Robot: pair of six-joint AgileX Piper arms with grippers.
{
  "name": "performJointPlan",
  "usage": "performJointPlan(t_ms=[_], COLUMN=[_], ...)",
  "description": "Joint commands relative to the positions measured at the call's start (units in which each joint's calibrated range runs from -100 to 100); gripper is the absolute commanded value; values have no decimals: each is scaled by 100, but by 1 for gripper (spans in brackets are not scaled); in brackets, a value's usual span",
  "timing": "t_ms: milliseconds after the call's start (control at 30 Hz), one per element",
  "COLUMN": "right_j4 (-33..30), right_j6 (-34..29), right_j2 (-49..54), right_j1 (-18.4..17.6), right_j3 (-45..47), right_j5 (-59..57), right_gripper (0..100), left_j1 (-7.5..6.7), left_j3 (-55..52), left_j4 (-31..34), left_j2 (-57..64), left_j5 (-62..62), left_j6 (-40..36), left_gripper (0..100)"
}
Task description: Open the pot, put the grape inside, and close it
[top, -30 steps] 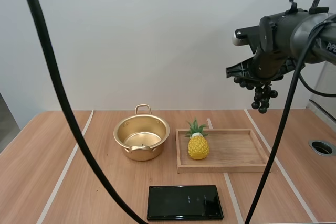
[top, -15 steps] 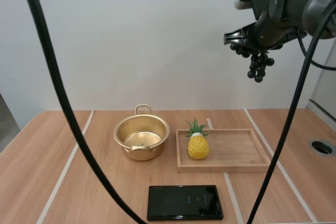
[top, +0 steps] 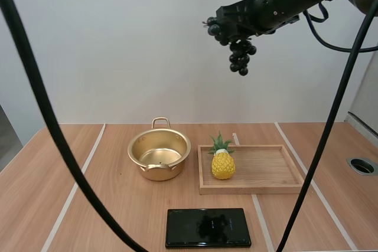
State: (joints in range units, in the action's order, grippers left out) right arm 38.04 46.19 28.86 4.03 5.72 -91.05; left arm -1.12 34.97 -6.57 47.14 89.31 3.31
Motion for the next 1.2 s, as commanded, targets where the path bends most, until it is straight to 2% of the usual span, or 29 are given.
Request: performJointPlan(t_ms=[0, 133, 300, 533, 733, 867, 1167], right_j4=[1034, 1304, 884, -317, -1666, -2233, -2330], right_j6=[931, 1183, 1351, 1366, 649, 322, 77], right_j2=[94, 94, 82, -231, -719, -1067, -1837], right_j1=[19, -145, -592, -1499, -2144, -2358, -2524], right_j3=[-93, -93, -80, -26, 190, 190, 190], right_j5=[-895, -895, -895, -895, -895, -722, 65], right_gripper=[0, 0, 0, 0, 0, 0, 0], left_j1=[-2, -2, -2, -2, -2, -2, -2], left_j3=[32, 32, 32, 32, 32, 32, 32], left_j4=[132, 202, 202, 202, 202, 202, 202], left_j2=[62, 133, 206, 241, 241, 241, 241], left_j5=[-136, -136, -136, -85, 172, 299, 423], left_j6=[-64, -64, -64, -64, -64, -64, -64], left_gripper=[0, 0, 0, 0, 0, 0, 0])
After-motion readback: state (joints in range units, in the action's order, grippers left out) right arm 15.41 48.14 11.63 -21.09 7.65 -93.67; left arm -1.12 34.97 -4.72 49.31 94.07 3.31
